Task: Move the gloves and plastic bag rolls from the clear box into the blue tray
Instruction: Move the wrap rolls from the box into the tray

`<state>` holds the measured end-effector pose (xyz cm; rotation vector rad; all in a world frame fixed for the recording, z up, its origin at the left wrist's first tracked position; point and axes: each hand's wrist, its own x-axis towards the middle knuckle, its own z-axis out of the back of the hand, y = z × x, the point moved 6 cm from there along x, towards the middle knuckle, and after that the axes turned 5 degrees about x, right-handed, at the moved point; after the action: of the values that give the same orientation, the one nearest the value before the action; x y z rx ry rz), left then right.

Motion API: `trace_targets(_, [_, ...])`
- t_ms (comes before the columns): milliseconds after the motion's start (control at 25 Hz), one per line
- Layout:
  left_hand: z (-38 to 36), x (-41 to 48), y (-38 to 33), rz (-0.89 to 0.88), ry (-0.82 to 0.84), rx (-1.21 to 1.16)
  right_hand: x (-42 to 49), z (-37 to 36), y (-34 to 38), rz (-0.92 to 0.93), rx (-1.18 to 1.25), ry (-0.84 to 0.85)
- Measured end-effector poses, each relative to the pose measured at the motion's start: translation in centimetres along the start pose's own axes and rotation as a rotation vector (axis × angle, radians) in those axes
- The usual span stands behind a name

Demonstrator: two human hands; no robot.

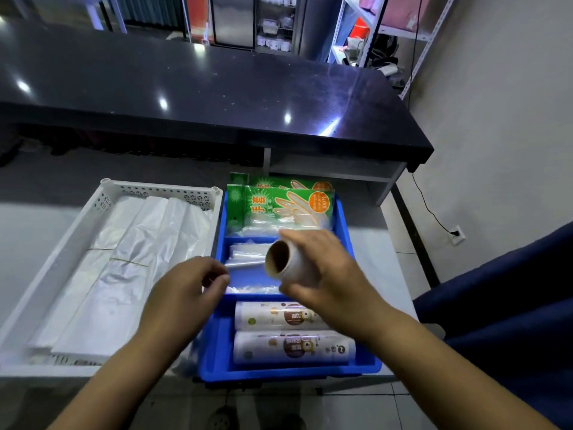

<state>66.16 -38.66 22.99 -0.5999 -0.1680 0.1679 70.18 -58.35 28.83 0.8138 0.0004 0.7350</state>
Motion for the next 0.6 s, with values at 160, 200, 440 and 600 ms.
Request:
trace_targets(160, [2.9,-0.7,2.0,0.114,-0.126,-0.049,0.0,-6.9,-0.5,0.062,-0.327,0.332])
trace_targets(200, [3.1,-1.0,2.3,0.138,-0.139,-0.063,-0.2,-8.0,-0.9,0.047,-0.365,0.398])
trace_targets(440, [2.4,-1.8,1.7,0.149,-0.144,-0.062,-1.4,-11.1,-2.2,-0.005,-0.447,0.534])
trace_targets(600, [1.5,-1.7,0.5,0.156,-0.146,-0.059,-1.5,-11.7,-2.4,0.016,-0.415,0.529])
